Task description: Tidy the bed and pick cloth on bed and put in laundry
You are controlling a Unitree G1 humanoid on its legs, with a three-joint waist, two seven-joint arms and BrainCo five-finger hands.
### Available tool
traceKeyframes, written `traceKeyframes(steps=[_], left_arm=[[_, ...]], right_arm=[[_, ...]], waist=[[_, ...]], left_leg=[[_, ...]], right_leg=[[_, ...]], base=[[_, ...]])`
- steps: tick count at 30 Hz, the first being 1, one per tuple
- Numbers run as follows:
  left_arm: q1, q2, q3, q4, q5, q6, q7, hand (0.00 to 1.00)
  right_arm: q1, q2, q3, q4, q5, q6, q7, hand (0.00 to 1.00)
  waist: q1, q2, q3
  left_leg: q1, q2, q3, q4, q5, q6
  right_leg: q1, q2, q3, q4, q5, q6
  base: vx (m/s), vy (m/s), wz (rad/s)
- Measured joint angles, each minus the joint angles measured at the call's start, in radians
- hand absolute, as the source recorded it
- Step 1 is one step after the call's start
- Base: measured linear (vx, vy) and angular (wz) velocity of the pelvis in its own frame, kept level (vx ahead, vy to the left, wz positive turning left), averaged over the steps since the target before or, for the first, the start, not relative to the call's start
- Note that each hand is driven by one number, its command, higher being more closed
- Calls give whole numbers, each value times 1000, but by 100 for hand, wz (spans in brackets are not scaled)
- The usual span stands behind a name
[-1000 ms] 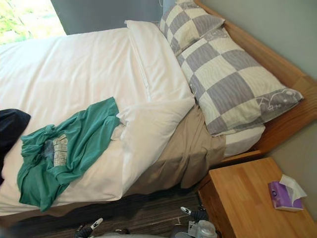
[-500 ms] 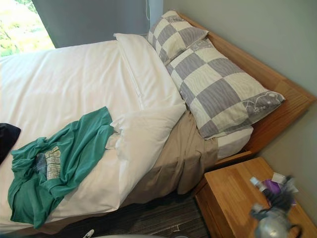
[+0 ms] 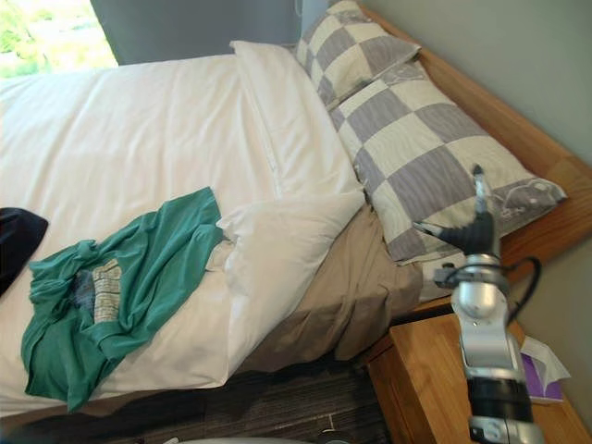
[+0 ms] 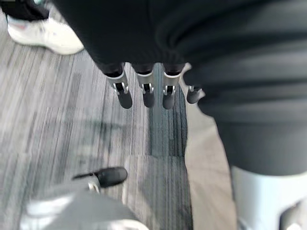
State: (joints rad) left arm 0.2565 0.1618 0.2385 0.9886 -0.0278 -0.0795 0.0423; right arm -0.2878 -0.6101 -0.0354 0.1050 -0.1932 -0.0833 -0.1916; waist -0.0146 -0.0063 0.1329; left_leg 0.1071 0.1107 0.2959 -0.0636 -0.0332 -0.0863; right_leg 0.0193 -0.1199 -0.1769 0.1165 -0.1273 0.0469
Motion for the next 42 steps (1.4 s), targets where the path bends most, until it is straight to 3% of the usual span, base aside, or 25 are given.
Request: traceKeyframes(steps=[12, 18, 24, 32, 42], left_arm=[[-100, 58, -81, 16, 2, -20, 8, 0], [-162, 102, -79, 17, 0, -23, 9, 0], [-231, 98, -82, 9, 0, -39, 12, 0], [-252, 91, -106, 7, -2, -40, 32, 0], [-322, 101, -181, 7, -40, -46, 35, 0]], right_arm=[[-310, -41, 250, 116, -67, -26, 32, 0], [-438, -81, 338, 130, -67, -34, 34, 0], [-555, -82, 406, 230, -70, -32, 32, 0], [-719, -82, 415, 286, -118, -6, 17, 0], [-825, -85, 449, 367, -136, 17, -15, 0]], waist=[[23, 2, 111], [27, 11, 178], [32, 13, 224], [48, 23, 304], [67, 38, 322]], left_leg=[[-168, -29, -95, -3, 72, 38], [-231, -35, -120, -33, 125, 48], [-282, -34, -133, -31, 146, 51], [-376, -22, -138, 33, 140, 47], [-467, -24, -155, 49, 151, 52]], right_leg=[[-108, -25, -33, -32, 70, 3], [-183, -27, -32, -8, 78, 3], [-243, -27, -27, 26, 79, 1], [-324, -20, 3, 60, 83, -7], [-404, -21, 4, 75, 86, -13]], base=[[-93, 26, 21], [-113, 33, 10], [-25, 3, 5], [4, -5, 0], [1, 1, 3]])
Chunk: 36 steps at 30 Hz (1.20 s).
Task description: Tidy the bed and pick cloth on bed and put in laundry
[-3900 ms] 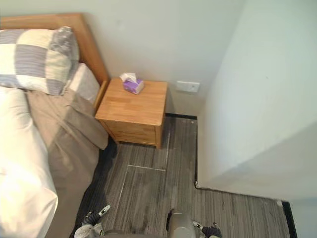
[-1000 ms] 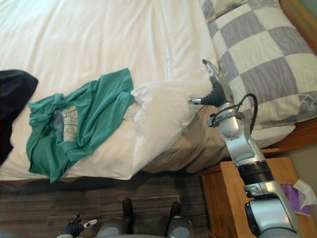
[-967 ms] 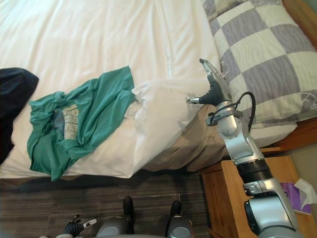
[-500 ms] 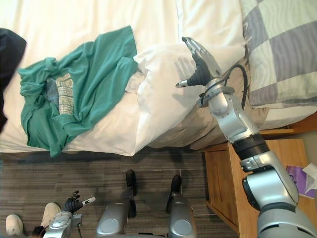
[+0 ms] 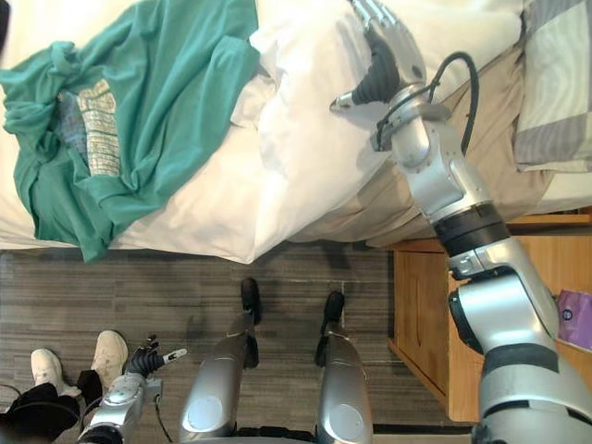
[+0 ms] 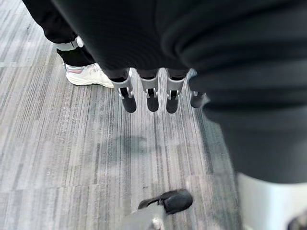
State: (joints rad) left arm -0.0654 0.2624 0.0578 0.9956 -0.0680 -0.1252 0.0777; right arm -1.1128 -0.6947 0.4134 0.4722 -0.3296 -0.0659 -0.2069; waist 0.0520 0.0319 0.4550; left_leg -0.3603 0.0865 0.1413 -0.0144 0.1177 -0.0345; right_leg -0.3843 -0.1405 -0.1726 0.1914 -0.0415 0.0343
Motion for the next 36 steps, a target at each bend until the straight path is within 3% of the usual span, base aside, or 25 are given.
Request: traceKeyframes(steps=[2, 3, 8, 17, 25, 28, 31, 32, 36], left_arm=[[-5, 0, -20, 0, 0, -1, 7, 0], [-14, -6, -21, 0, -1, -1, 8, 0], [-51, -10, -54, 0, -2, -16, 14, 0], [-67, -43, -97, -1, -22, -17, 10, 0], [-18, -62, -92, -5, -29, -6, 4, 0], [16, -62, -88, -20, -20, 9, 7, 0], [46, -77, -84, -22, -14, 20, 8, 0], [53, -83, -84, -20, 4, 28, 8, 0], [86, -96, -73, -13, 27, 35, 8, 0]], right_arm=[[-6, -1, 0, 0, 1, 0, -5, 0], [-18, -2, 0, 11, 1, 0, -10, 100], [-64, -17, 8, 78, 4, 6, -22, 100], [-46, -30, 25, 149, 30, 4, -16, 100], [334, 41, -208, -28, 30, -7, -27, 100], [471, 96, -264, -79, 29, -8, -33, 100], [613, 140, -308, -107, 23, -8, -32, 100], [661, 167, -327, -108, 13, -9, -31, 0], [817, 235, -380, -114, -10, -9, -30, 0]], waist=[[5, 2, 1], [7, 8, 4], [19, 37, 19], [23, 40, 20], [-1, 37, 17], [-11, 15, 4], [-29, -2, -49], [-36, -10, -65], [-38, -22, -149]], left_leg=[[-14, 0, -5, -1, 4, -1], [-25, -1, -12, -1, 7, -1], [-50, -6, -41, -8, 23, -1], [-39, -24, -63, -30, 56, -8], [92, -17, -39, -82, 65, -8], [137, -15, -13, -82, 51, -13], [164, -16, -9, -82, 40, -20], [188, -16, -5, -82, 31, -23], [249, -18, 15, -82, 1, -26]], right_leg=[[-13, 0, -3, 1, 0, 0], [-20, 0, -8, 2, 0, 0], [-50, -5, -9, 36, -7, -9], [-91, -36, -9, 161, -77, -9], [28, -25, 7, 110, -69, 4], [75, -14, 25, 71, -54, 7], [112, -13, 26, 45, -51, 11], [141, -12, 27, 33, -51, 12], [202, -10, 50, 1, -54, 18]], base=[[25, -6, 9], [34, -4, 11], [22, 5, 17], [-17, -25, 12], [25, -11, -8], [72, 10, -25], [79, 5, -5], [95, 2, -13], [89, 6, -16]])
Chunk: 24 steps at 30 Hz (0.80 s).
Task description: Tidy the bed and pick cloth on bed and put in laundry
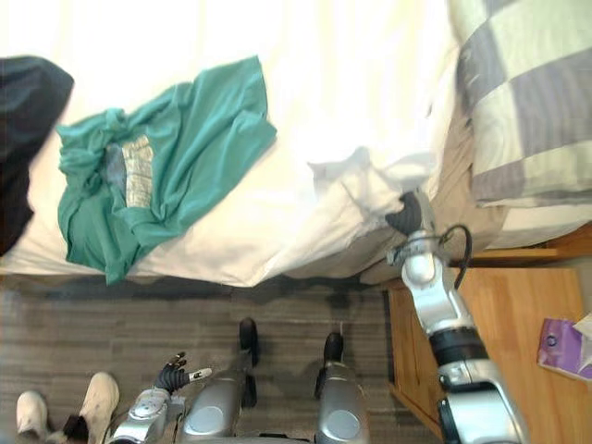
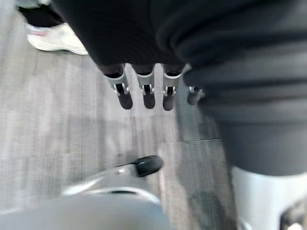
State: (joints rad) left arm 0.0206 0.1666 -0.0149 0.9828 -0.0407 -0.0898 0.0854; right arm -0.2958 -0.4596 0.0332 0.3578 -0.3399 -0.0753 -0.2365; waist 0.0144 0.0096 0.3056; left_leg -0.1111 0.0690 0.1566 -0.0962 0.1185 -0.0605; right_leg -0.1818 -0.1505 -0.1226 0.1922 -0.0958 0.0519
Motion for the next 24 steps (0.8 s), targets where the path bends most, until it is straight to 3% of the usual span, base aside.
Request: traceKeyframes(steps=[6, 14, 19, 24], left_arm=[[32, -18, 27, 21, 35, 16, 0, 0], [78, -40, 81, 33, 54, 23, -1, 0], [102, -62, 163, 60, 62, 36, -14, 0], [129, -83, 217, 60, 63, 38, -14, 0]], right_arm=[[142, 87, -68, 25, -39, -2, 0, 0], [231, 195, -136, 77, -38, 6, 12, 0], [346, 245, -169, 94, -36, 63, 24, 0], [481, 252, -285, -15, -26, 96, 15, 0]], waist=[[-10, 4, -87], [-23, 8, -151], [-20, 2, -166], [-51, 4, -192]], left_leg=[[59, 1, 0, 0, -25, -12], [119, 6, 47, 0, -61, -16], [164, 21, 114, 0, -89, -19], [188, 42, 172, -1, -98, -24]], right_leg=[[79, 3, -3, -45, -6, 10], [141, 12, 25, -98, -2, 13], [163, 29, 75, -124, 8, 11], [156, 44, 118, -126, 18, 8]], base=[[90, -7, -3], [69, -7, -15], [47, -5, -36], [10, -21, -32]])
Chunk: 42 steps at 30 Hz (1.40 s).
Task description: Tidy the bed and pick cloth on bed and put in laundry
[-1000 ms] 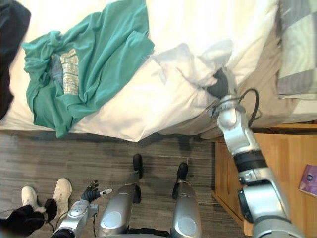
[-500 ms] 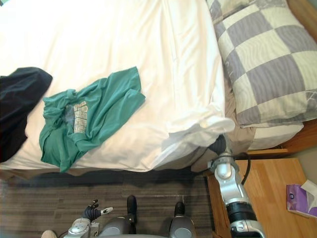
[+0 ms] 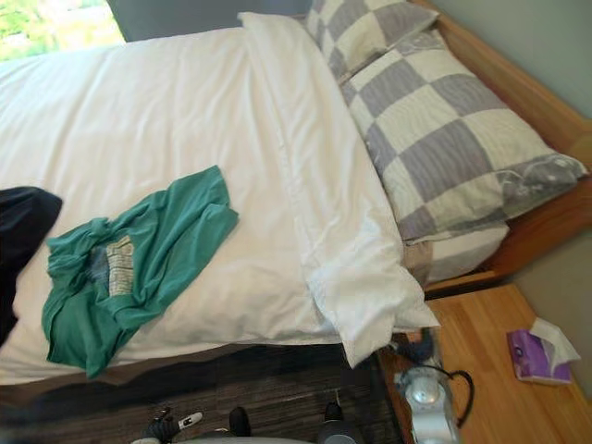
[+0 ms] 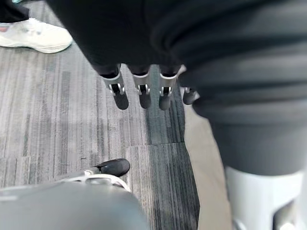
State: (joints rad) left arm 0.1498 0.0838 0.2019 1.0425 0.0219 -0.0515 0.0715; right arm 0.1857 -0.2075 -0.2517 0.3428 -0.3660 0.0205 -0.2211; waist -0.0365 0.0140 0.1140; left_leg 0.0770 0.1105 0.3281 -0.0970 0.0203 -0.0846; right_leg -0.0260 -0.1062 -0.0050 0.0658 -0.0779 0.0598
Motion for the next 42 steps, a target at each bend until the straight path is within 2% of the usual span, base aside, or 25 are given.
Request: traceKeyframes(steps=[6, 7, 11, 14, 15, 19, 21, 23, 26, 28, 31, 32, 34, 36, 40, 42], left_arm=[[19, -6, 2, -8, -1, 3, 0, 0], [25, -12, 3, -8, -1, 5, 0, 0], [28, -16, 3, -8, -1, 11, 1, 0], [28, -15, 4, -9, -2, 19, 1, 0], [28, -13, 4, -8, -2, 20, 1, 0], [27, -9, 5, -8, -3, 23, 1, 0], [27, -8, 5, -8, -4, 23, 3, 0], [26, -5, 5, -8, -6, 23, 4, 0], [23, -20, 5, -8, -12, 20, 20, 0], [21, -25, 4, -13, -13, 16, 21, 0], [21, -32, 3, -26, -37, 12, 21, 0], [22, -32, -1, -34, -53, 7, 21, 0], [21, -31, -7, -48, -71, 1, 20, 0], [10, -23, -34, -90, -94, -10, 22, 0], [-15, -17, -52, -131, -121, -27, 22, 0], [-33, -9, -68, -138, -134, -35, 22, 0]], right_arm=[[49, 7, -87, -105, 0, 31, -38, 0], [51, 13, -99, -127, 0, 38, -51, 100], [41, 31, -118, -169, 58, 41, -72, 100], [0, 56, -133, -170, 253, 32, -82, 100], [-28, 61, -133, -171, 396, 6, -82, 100], [-118, 73, -128, -171, 612, -51, -79, 100], [-203, 72, -123, -171, 793, -113, -73, 100], [-266, 72, -114, -171, 895, -148, -68, 100], [-436, 71, -74, -171, 1118, -222, -48, 100], [-518, 71, -68, -171, 1191, -247, -44, 100], [-652, 71, -62, -172, 1273, -292, -44, 100], [-718, 71, -58, -174, 1303, -319, -45, 100], [-766, 71, -57, -209, 1335, -342, -46, 100], [-829, 68, -61, -272, 1370, -382, -47, 100], [-918, 62, -90, -287, 1405, -412, -59, 100], [-942, 30, -98, -286, 1407, -418, -64, 100]], waist=[[-6, 4, -36], [-6, 5, -42], [-6, 11, -50], [-6, 11, -50], [-5, 11, -50], [-1, 12, -50], [0, 16, -46], [3, 15, -36], [29, 21, -5], [33, 29, 27], [55, 38, 55], [59, 41, 75], [69, 40, 105], [83, 33, 156], [88, 38, 219], [96, 47, 229]], left_leg=[[10, 16, 21, -5, -2, -3], [9, 17, 21, -5, -2, -3], [9, 17, 21, -6, -3, -3], [6, 17, 20, -6, -5, -6], [0, 17, 19, -6, -4, -5], [-12, 15, 12, -6, -1, -1], [-19, 11, -6, -5, 1, 1], [-26, 10, -12, -4, 3, 3], [-64, 8, -23, 0, 14, 6], [-76, 9, -38, 0, 21, 8], [-107, 11, -35, 0, 30, 8], [-124, 11, -35, 1, 35, 8], [-144, 12, -34, 7, 37, 9], [-225, 12, -43, 82, 21, 10], [-357, 13, -70, 188, 1, 13], [-435, 15, -84, 233, -10, 17]], right_leg=[[1, 12, 8, -8, 5, -5], [0, 13, 8, -13, 5, -4], [0, 17, 8, -17, 5, -1], [0, 18, 9, -17, 6, -1], [-1, 18, 8, -17, 8, 1], [-3, 16, 3, -28, 21, -6], [-3, 14, -2, -32, 24, -5], [-3, 12, -13, -32, 23, -5], [-37, 1, -21, -24, 24, -5], [-42, -1, -40, -15, 23, -5], [-86, 0, -40, 12, 20, -8], [-114, 0, -39, 35, 14, -12], [-148, -3, -39, 72, -1, -12], [-235, -16, -40, 168, -33, -14], [-352, -39, -61, 286, -70, -22], [-418, -46, -73, 322, -80, -27]], base=[[-37, -18, -10], [-45, -8, 0], [-10, -3, 0], [0, 0, 0], [0, 0, 0], [33, -3, 4], [42, -2, 12], [46, -6, 16], [26, 15, 15], [-16, -10, 24], [-36, -6, 3], [-42, -11, 3], [-59, -17, 2], [-78, -42, 14], [-78, -46, 31], [-86, -26, 32]])
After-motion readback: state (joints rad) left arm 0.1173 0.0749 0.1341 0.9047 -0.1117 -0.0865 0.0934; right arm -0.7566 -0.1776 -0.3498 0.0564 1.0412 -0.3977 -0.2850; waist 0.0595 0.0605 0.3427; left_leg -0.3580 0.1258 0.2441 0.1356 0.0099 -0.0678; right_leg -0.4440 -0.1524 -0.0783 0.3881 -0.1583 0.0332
